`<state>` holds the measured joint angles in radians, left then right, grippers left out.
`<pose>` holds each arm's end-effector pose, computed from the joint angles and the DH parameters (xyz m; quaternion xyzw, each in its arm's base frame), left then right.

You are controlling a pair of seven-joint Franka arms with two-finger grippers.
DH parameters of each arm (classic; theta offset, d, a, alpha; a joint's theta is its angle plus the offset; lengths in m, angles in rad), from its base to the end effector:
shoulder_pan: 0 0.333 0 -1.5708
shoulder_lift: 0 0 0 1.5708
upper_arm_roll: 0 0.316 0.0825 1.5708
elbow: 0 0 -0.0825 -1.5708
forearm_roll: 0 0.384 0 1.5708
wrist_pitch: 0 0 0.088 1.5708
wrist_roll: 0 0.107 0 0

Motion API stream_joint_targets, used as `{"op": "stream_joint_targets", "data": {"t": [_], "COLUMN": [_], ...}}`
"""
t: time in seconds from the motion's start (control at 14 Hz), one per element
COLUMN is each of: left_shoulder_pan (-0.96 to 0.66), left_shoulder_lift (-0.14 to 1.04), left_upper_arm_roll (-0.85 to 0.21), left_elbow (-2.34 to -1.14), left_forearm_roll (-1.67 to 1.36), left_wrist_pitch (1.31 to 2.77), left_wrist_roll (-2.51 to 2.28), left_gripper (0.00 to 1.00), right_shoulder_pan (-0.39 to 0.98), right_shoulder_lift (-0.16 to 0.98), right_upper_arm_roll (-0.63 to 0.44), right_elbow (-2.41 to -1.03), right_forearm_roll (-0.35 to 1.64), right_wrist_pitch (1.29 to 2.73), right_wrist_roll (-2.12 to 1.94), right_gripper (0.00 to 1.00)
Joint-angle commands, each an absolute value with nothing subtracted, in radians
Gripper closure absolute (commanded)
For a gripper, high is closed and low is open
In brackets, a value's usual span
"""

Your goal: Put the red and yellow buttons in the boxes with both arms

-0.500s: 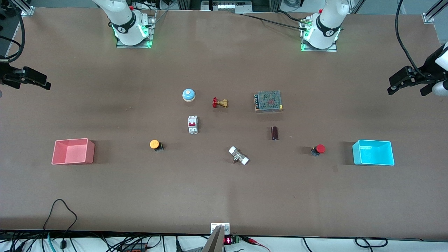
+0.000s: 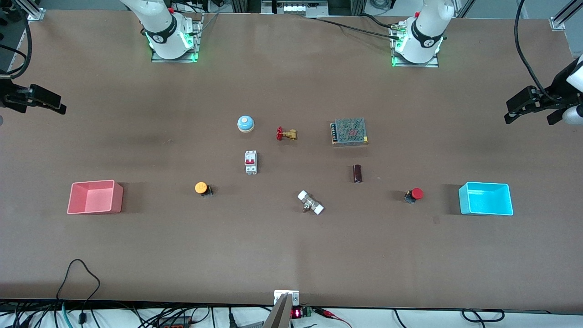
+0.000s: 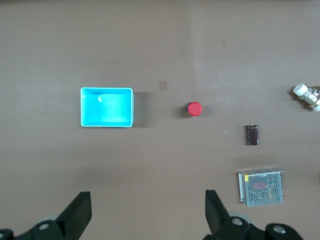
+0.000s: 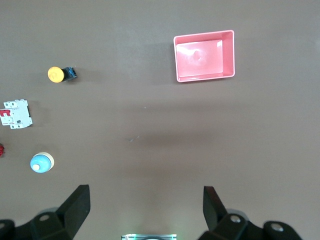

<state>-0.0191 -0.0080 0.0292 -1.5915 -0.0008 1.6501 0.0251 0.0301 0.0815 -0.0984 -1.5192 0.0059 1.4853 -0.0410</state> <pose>0.5599 0.0056 0.6264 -0.9994 0.0075 -0.0333 0.0001 0.5681 -0.0359 0.5960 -0.9983 0.0136 0.0574 0.0021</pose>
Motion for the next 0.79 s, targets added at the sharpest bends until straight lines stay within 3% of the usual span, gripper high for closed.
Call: {"op": "stream_joint_targets", "data": {"t": [0.0, 0.43, 0.71], "left_shoulder_pan": [-0.017, -0.025, -0.031], "left_shoulder_lift": [-0.006, 0.156, 0.264], "left_upper_arm_roll": [0.026, 0.025, 0.023], "left_elbow": [-1.597, -1.6, -1.609], "left_forearm_roll": [0.021, 0.018, 0.012], "left_wrist_pitch": [1.657, 1.775, 1.856], "left_wrist_roll": [0.032, 0.018, -0.038], "left_gripper": [0.0, 0.0, 0.0], "right_shoulder_pan": [0.064, 0.204, 0.268], "right_shoulder_lift": [0.168, 0.371, 0.477], "right_upper_arm_roll": [-0.091, -0.092, -0.091], "right_elbow": [-1.523, -1.519, -1.499], "right_forearm_roll": [0.015, 0.017, 0.067], "right_wrist_pitch": [1.549, 1.794, 1.848], "right_wrist_roll": [-0.028, -0.026, -0.035], "right_gripper": [0.0, 0.0, 0.0]}}
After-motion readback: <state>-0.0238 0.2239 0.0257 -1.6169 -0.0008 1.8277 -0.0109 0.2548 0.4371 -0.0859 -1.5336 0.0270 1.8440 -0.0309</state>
